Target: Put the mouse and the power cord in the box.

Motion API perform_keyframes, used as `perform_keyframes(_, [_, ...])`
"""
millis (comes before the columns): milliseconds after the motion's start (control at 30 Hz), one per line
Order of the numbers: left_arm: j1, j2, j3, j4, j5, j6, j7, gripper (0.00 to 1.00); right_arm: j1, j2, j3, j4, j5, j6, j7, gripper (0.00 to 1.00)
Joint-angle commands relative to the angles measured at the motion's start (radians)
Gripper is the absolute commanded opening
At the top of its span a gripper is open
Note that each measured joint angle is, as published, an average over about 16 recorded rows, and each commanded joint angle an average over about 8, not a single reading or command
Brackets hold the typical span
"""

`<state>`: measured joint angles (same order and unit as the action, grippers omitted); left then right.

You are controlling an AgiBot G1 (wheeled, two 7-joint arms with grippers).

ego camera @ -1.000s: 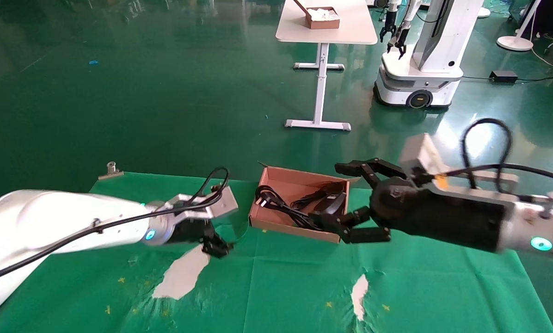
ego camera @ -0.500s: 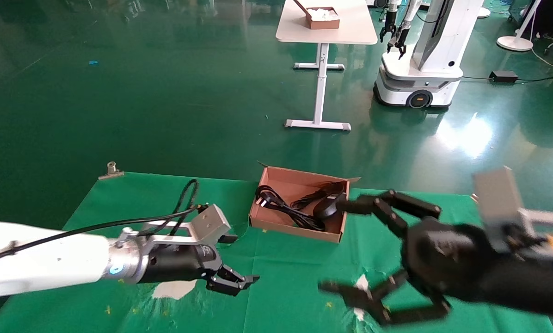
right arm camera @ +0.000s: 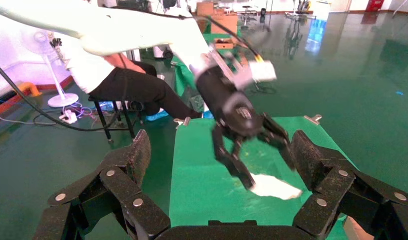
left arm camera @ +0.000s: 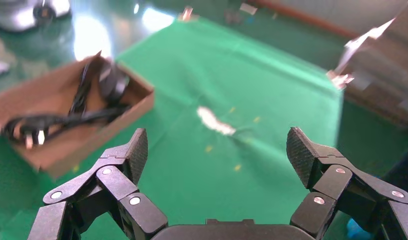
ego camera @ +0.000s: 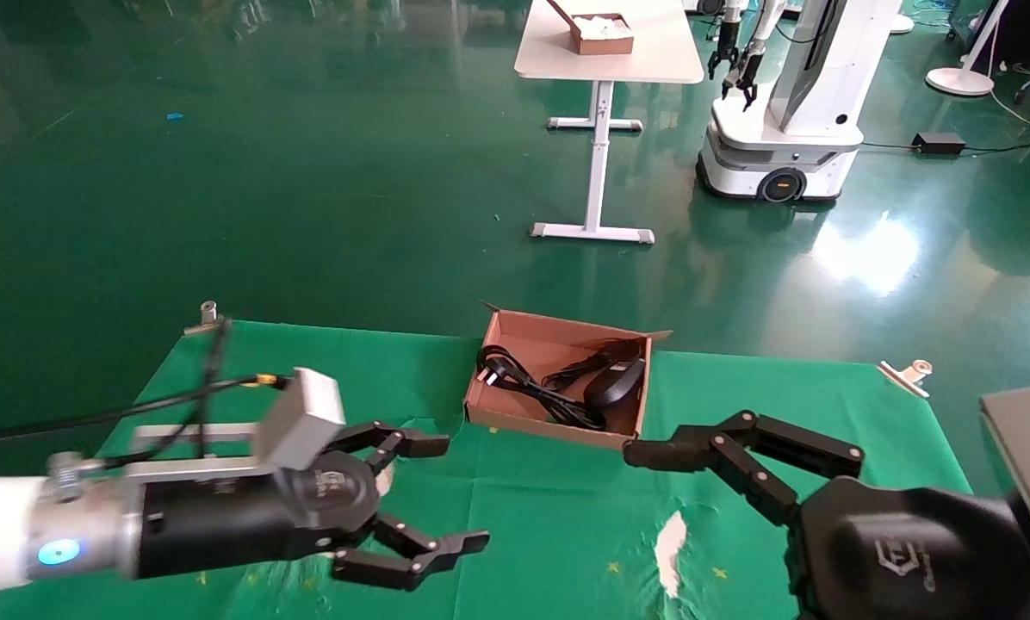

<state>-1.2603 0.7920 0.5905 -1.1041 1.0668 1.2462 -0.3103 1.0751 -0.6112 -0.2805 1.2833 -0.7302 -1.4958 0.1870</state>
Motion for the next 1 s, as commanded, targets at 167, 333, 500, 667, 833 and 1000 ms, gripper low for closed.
perform_keyframes(167, [0.073,-0.071,-0.122,-0.071,-0.132,0.098,0.048,1.00,0.000,0.000,-0.001,0.000,0.000,0.000,0.000,1.00])
perform_keyframes(333, [0.134,-0.130,-0.224,-0.130,-0.242,0.180,0.088,1.00,0.000,0.000,-0.001,0.000,0.001,0.000,0.000,1.00])
perform_keyframes(500, [0.184,-0.179,-0.308,-0.179,-0.333,0.246,0.120,1.00,-0.001,0.001,-0.001,0.001,0.003,0.000,-0.001,1.00])
perform_keyframes(667, [0.207,-0.201,-0.347,-0.201,-0.376,0.277,0.132,1.00,-0.002,0.003,0.000,0.003,0.005,-0.001,-0.001,1.00])
perform_keyframes(833, [0.202,-0.196,-0.338,-0.196,-0.367,0.271,0.129,1.00,-0.001,0.002,0.000,0.002,0.004,-0.001,-0.001,1.00])
perform_keyframes(1000, [0.196,-0.190,-0.327,-0.190,-0.354,0.262,0.126,1.00,-0.001,0.002,-0.001,0.001,0.003,-0.001,-0.001,1.00])
